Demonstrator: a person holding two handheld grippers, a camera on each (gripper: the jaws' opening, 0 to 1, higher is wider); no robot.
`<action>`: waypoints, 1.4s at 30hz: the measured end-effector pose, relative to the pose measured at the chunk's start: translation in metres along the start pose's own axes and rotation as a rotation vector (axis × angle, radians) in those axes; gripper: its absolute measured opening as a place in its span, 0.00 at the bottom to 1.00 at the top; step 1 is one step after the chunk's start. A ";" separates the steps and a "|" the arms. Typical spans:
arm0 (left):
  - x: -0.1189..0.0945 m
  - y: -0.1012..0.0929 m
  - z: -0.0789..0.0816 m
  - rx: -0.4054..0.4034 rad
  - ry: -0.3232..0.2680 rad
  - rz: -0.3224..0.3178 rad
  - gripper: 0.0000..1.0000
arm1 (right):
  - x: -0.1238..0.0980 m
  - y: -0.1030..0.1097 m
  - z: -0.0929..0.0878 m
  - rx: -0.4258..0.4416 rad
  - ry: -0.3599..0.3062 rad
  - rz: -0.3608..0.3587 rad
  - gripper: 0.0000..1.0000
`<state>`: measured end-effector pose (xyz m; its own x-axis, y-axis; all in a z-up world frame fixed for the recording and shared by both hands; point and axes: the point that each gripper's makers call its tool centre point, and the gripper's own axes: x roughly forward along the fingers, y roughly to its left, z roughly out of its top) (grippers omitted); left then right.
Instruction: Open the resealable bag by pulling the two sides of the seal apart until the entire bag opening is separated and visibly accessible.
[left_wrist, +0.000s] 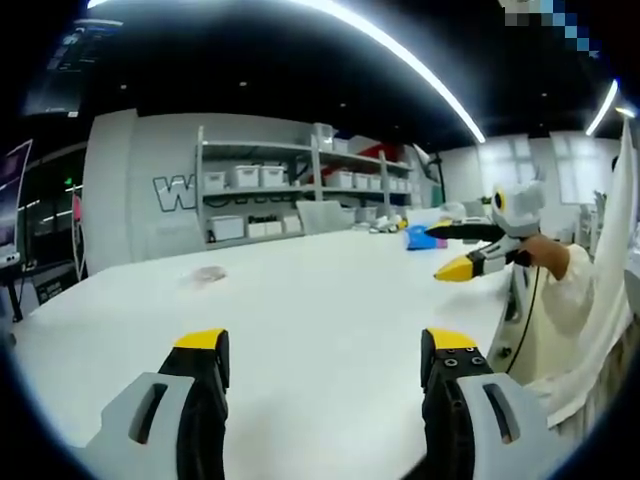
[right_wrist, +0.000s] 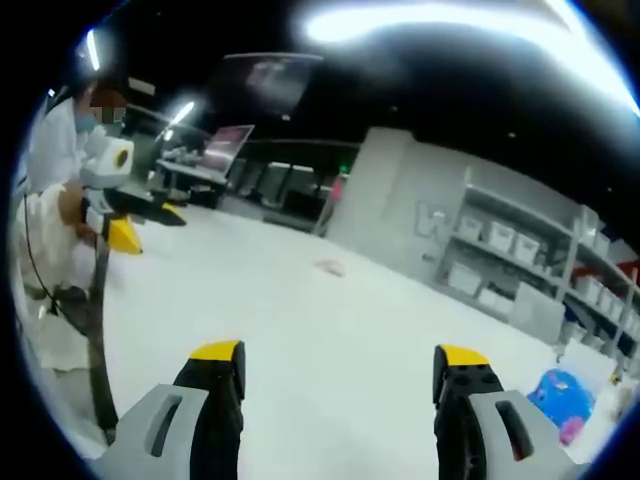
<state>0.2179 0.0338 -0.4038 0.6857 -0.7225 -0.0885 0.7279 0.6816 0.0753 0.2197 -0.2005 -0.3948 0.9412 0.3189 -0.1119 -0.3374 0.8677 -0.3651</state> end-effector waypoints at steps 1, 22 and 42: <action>0.000 0.000 0.000 0.001 0.000 -0.001 0.77 | 0.000 0.000 0.000 -0.002 0.002 0.001 0.77; -0.001 0.000 0.001 0.005 -0.001 0.000 0.77 | 0.008 0.002 0.006 -0.074 0.019 0.028 0.77; -0.002 0.001 0.001 0.014 0.005 0.003 0.76 | 0.025 0.003 0.014 -0.242 0.050 0.063 0.76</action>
<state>0.2168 0.0358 -0.4029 0.6879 -0.7198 -0.0929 0.7258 0.6821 0.0897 0.2418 -0.1849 -0.3860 0.9204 0.3448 -0.1844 -0.3863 0.7284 -0.5658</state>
